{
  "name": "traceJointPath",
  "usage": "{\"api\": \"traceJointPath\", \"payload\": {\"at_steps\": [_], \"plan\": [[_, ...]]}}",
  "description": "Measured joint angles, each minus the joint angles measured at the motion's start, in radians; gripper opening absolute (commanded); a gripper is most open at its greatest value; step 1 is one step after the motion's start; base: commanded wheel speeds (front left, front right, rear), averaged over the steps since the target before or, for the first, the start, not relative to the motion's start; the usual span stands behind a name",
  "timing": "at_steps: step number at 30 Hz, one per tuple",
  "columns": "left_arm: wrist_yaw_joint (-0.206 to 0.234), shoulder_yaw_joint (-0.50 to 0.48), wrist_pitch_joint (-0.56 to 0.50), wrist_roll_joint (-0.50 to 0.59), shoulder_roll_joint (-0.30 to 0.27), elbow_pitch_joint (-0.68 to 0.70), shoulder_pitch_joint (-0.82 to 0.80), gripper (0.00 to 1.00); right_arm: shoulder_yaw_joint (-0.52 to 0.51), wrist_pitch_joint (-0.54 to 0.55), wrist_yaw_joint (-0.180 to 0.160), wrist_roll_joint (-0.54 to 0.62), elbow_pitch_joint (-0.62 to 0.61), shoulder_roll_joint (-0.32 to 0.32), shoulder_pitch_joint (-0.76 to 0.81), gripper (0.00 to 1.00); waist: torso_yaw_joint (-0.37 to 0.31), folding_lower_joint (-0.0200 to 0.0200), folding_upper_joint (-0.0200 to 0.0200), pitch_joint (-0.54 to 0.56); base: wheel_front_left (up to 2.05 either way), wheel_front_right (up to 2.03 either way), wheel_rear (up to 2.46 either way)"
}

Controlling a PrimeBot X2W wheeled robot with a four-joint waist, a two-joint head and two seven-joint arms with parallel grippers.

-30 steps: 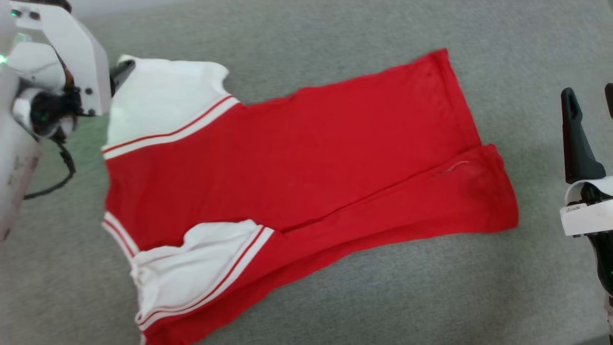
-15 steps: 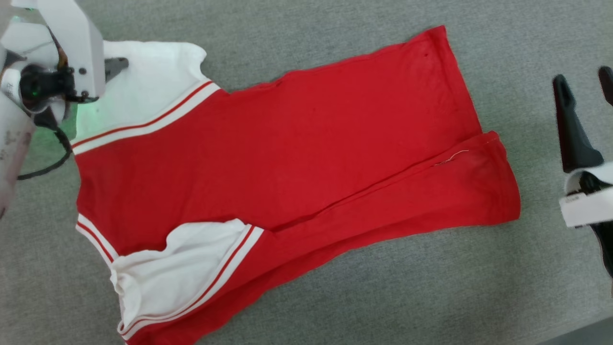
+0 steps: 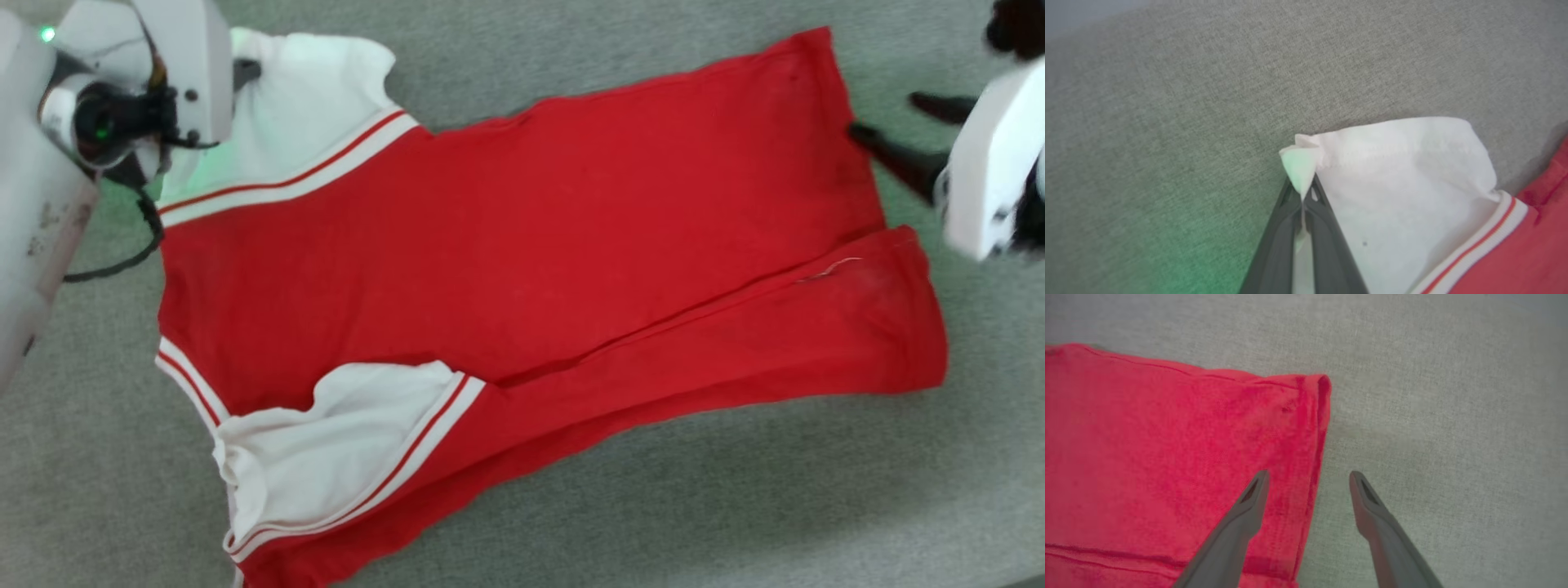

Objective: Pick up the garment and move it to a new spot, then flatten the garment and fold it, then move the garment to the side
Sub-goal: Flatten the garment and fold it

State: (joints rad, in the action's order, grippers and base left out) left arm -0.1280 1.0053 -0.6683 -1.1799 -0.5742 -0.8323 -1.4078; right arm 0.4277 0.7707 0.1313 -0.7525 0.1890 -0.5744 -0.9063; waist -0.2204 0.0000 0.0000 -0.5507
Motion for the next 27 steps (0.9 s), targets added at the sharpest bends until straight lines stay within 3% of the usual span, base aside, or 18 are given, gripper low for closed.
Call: {"api": "traceJointPath", "payload": {"at_steps": [3,12,13,16,24,27], "plan": [[0.0,0.014,0.01,-0.007,0.007,0.024,-0.014,0.0,0.029,0.047,0.0,-0.023,0.088,-0.005,-0.093,1.0,0.017,0.0,0.0,-0.014,0.0,0.0,0.0],[0.0,0.05,0.048,-0.038,0.037,0.059,-0.041,0.0,0.15,0.006,0.0,0.004,0.311,0.024,-0.218,1.0,0.074,0.0,0.0,-0.044,0.0,0.0,0.0],[0.0,0.054,0.054,-0.044,0.039,0.062,-0.042,0.0,0.16,-0.005,0.0,0.004,0.327,0.025,-0.23,0.56,0.079,0.0,0.0,-0.046,0.0,0.0,0.0],[0.0,0.063,0.072,-0.063,0.042,0.068,-0.039,0.0,0.187,-0.035,0.0,-0.018,0.359,0.025,-0.244,0.0,0.09,0.0,0.0,-0.045,0.0,0.0,0.0],[-0.001,0.053,0.208,-0.16,0.037,0.159,0.056,0.0,0.247,-0.199,0.0,-0.11,0.35,-0.022,-0.201,0.0,0.115,0.0,0.0,0.019,0.0,0.0,0.0],[-0.001,0.05,0.265,-0.191,0.005,0.251,0.1,0.0,0.25,-0.25,0.0,-0.165,0.309,-0.059,-0.149,0.0,0.129,0.0,0.0,0.061,0.0,0.0,0.0]]}}
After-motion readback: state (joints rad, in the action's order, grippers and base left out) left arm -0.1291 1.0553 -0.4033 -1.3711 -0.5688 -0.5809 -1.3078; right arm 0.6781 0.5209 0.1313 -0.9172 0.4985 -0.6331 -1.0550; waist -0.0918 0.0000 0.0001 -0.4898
